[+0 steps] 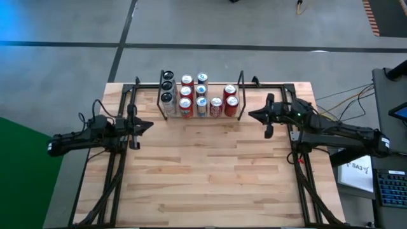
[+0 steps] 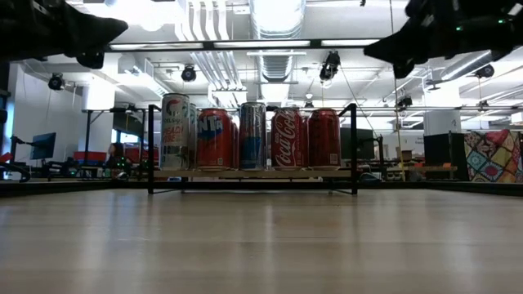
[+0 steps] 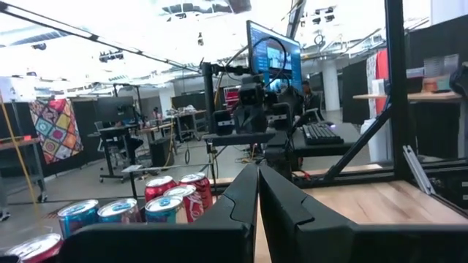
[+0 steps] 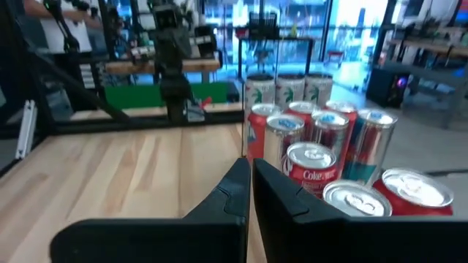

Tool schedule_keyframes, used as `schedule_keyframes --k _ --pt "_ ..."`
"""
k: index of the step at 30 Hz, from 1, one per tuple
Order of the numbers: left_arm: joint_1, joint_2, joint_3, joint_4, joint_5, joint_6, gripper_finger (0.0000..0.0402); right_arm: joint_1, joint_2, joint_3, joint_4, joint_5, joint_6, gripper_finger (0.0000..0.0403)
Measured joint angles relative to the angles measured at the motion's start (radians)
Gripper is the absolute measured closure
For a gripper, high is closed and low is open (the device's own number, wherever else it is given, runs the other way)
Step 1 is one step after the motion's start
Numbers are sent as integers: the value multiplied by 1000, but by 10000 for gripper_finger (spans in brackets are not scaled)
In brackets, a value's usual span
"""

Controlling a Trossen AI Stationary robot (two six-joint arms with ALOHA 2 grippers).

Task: Place canned beverage on shelf
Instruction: Return to Home Position

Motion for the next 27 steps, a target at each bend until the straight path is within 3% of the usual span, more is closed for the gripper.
schedule_keyframes --k 19,27 --pt "0 0 -67 17 1 -56 402 -1 -474 -227 -55 8 86 394" --pt "1 3 -129 71 8 -115 402 -2 -566 -327 -71 8 102 394"
